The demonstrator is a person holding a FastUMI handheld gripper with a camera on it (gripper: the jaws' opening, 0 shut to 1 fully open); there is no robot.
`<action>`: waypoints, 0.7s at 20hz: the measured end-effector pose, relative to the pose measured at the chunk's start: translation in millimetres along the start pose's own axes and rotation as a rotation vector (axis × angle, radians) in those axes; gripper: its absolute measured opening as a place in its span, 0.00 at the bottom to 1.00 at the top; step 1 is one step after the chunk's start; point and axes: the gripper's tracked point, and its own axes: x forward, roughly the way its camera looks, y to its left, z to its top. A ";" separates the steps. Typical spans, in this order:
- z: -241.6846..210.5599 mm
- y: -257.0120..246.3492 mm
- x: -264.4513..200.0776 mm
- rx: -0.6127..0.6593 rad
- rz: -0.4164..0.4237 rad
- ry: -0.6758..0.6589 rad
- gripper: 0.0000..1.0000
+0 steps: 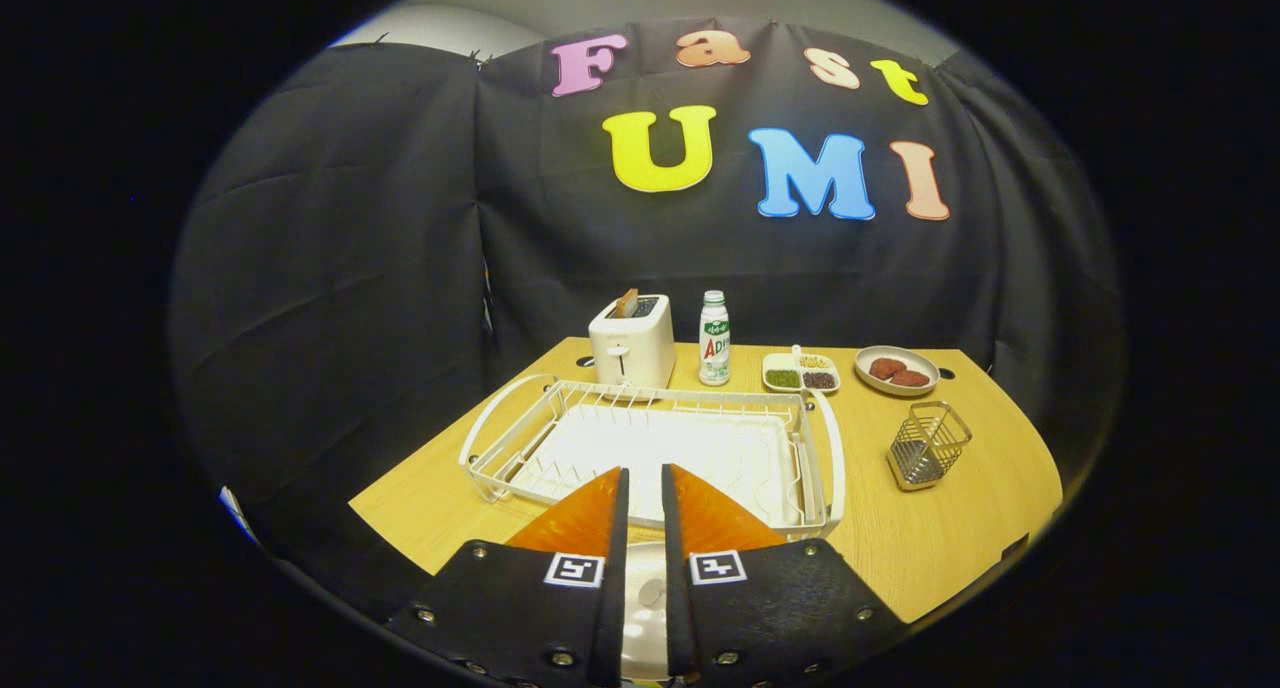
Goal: Take the plate from the dish rack, then take the spoon from the basket and place it into the plate.
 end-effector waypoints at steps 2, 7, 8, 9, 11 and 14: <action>8.4 -1.7 4.0 0.012 -0.002 -0.015 0.17; 11.9 -11.1 10.1 0.019 -0.014 -0.012 0.17; 13.1 -13.5 10.0 0.019 -0.020 -0.014 0.17; 16.0 -16.3 9.0 0.021 -0.026 -0.019 0.17; 29.7 -23.5 7.0 0.016 -0.043 -0.040 0.17; 70.8 -39.7 -6.7 -0.007 -0.087 -0.123 0.17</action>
